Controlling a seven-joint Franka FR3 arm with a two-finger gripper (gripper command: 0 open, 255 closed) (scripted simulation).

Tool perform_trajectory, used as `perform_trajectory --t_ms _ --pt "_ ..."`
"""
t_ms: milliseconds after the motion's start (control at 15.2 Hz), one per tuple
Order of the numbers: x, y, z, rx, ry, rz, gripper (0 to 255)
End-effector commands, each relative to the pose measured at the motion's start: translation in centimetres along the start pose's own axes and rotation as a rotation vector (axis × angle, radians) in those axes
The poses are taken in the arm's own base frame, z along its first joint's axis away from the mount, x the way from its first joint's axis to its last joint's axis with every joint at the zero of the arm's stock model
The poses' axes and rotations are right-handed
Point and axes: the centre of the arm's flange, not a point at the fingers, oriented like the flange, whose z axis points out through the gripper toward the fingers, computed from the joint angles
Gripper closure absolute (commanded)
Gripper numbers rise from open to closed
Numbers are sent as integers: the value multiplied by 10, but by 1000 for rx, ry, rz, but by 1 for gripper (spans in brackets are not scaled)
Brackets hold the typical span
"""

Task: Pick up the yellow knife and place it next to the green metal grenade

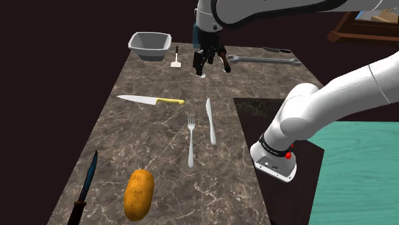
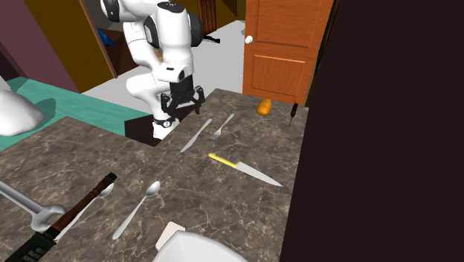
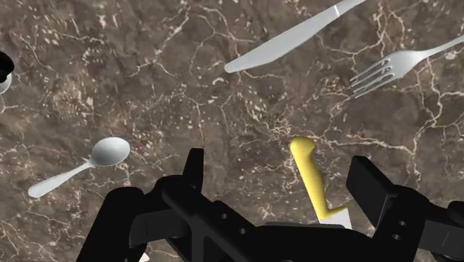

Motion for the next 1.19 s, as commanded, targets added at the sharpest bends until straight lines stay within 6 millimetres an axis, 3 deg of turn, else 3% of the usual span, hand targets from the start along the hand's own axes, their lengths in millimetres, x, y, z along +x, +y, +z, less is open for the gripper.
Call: perform_trajectory --t_ms 0,792,1122 --pt "15 -10 17 -4 25 -54 0" --pt "98 -92 106 -32 155 -367 0" --pt "122 -125 134 -41 200 -474 0"
